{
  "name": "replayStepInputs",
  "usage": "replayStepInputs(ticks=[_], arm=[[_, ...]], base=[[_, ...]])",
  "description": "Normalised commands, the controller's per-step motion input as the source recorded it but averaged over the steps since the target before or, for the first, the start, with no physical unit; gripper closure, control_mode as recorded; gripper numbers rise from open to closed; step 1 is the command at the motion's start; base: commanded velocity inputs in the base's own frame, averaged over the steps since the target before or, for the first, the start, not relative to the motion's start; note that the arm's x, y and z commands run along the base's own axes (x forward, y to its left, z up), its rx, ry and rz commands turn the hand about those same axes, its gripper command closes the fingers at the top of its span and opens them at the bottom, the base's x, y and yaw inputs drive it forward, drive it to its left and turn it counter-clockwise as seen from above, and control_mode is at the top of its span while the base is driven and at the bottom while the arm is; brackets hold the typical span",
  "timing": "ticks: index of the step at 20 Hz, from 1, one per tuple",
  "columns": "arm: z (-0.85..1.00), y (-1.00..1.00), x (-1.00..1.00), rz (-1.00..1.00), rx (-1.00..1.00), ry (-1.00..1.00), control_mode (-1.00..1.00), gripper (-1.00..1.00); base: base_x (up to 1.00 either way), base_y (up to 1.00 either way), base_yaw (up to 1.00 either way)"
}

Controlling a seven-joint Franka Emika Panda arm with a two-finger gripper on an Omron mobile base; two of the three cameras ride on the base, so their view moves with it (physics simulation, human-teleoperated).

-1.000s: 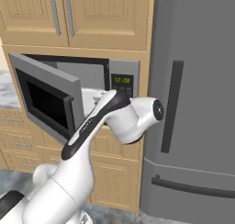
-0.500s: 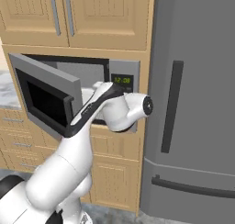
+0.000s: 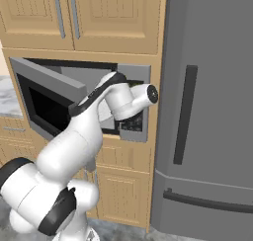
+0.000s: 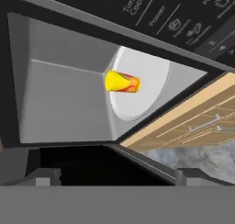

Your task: Open the microwave door.

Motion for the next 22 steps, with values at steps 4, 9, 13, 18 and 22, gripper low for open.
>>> replayStepInputs(ticks=[4,9,13,18,22], arm=[[0.01,0.01,0.31,0.0,0.03,0.29,-1.0,-1.0],[0.1,0.26,-0.16,0.07,0.0,0.24,-1.0,-1.0],[0.09,0.78,-0.14,0.11,0.0,0.21,-1.0,-1.0],[0.09,0.86,-0.35,0.13,0.0,0.16,-1.0,-1.0],[0.32,0.83,-0.98,0.2,0.0,0.06,-1.0,-1.0]], base=[[0.0,0.0,0.0],[0.0,0.0,0.0],[0.0,0.0,0.0],[0.0,0.0,0.0],[0.0,0.0,0.0]])
